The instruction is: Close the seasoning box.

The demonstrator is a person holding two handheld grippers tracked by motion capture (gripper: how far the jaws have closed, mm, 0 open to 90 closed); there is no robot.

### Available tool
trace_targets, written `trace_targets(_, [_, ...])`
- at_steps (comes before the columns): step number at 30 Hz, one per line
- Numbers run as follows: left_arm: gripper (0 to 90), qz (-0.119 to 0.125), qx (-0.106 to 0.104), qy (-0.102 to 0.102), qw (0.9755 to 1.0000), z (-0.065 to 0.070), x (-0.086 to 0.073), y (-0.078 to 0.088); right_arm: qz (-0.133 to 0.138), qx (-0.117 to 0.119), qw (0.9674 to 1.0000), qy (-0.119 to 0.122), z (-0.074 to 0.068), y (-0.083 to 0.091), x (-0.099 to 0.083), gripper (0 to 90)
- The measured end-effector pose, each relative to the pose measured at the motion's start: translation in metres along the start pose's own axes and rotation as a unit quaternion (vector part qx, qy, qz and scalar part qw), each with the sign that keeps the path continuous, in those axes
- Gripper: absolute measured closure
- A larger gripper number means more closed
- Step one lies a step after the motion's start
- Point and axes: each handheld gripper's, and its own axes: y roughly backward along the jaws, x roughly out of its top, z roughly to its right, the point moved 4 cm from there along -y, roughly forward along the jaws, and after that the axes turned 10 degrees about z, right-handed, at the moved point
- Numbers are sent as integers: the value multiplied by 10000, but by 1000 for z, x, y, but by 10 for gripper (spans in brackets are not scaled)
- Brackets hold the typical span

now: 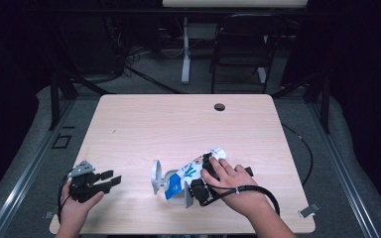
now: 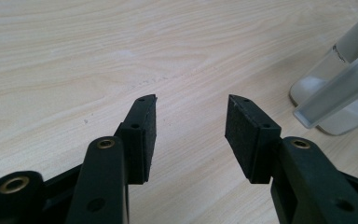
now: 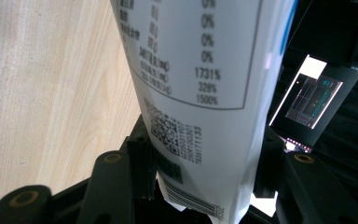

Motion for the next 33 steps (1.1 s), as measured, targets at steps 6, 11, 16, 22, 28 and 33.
trace_targets(6, [537,-23,5,3,10000,0,0,0,12,23,10000,-27,0,1,0,549])
trace_targets(11, [537,-9,-3,3,10000,0,0,0,4,14,10000,3,1,2,0,558])
trace_targets(16, [537,-25,10,0,10000,0,0,0,3,-19,10000,24,1,2,0,566])
trace_targets(22, [537,-68,5,0,10000,-1,-2,-1,2,-15,10000,29,2,2,0,575])
trace_targets(28, [537,-23,20,5,10000,-1,-1,-1,-67,-32,9999,88,3,4,0,588])
trace_targets(33, [537,-64,9,0,10000,-1,-1,0,-15,-40,10000,90,3,3,0,597])
